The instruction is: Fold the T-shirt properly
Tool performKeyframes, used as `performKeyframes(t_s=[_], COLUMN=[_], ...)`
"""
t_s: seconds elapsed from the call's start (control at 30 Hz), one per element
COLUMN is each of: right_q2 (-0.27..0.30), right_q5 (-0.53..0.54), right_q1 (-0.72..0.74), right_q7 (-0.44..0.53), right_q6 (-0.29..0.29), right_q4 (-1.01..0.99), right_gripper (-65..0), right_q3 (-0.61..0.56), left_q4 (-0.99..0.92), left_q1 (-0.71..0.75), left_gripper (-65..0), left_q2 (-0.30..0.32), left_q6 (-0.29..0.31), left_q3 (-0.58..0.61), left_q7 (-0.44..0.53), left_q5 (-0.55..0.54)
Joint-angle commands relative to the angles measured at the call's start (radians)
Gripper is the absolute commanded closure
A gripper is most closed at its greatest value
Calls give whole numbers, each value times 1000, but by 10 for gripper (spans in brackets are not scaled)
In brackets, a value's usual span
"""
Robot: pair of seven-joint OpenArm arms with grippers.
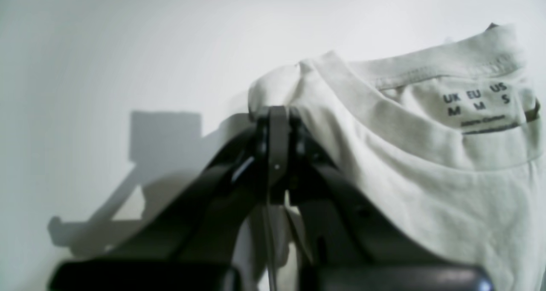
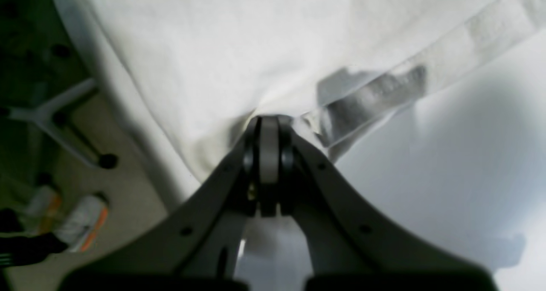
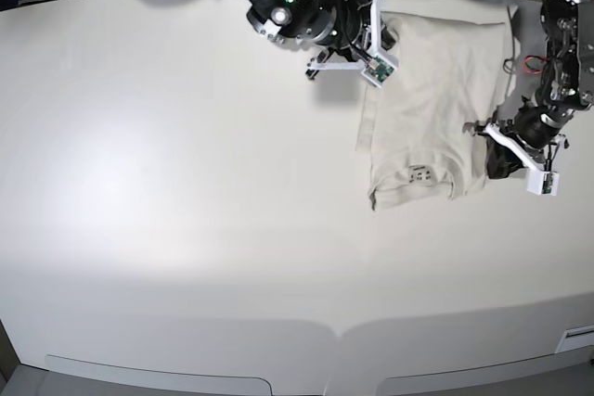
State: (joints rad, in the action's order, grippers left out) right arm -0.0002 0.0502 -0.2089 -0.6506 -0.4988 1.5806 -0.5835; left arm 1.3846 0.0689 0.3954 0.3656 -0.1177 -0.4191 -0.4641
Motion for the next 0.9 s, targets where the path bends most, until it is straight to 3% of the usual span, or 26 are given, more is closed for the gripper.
performKeyframes(t_s=[0.0,0.17,0.3,0.57,0.7,0.87], right_q2=[-5,-5,1,119,157,179], right_q5=[-26,-51,-34,178,221,246], right_q1=[4,2,-8,-27,-101,-232], right_q7=[6,-24,-29,-128,-129,-145], right_q6=[12,13,13,-23,-50,-71], right_q4=[18,99,196,297,387,507], right_gripper=[0,0,0,0,0,0], right_q3=[4,45,109,258,346,463], left_q4=[16,23,67,257,328,372], left_q1=[-16,6,89,335,465,597], left_gripper=[0,0,0,0,0,0], left_q2=[34,116,157,151,145,64], left_q6=[0,0,0,0,0,18], left_q3=[-8,-8,-28,-241,-333,-443], left_q7=[26,-29,-15,-6,-5,-6], left_q5=[-16,-138,-148,-148,-159,-167])
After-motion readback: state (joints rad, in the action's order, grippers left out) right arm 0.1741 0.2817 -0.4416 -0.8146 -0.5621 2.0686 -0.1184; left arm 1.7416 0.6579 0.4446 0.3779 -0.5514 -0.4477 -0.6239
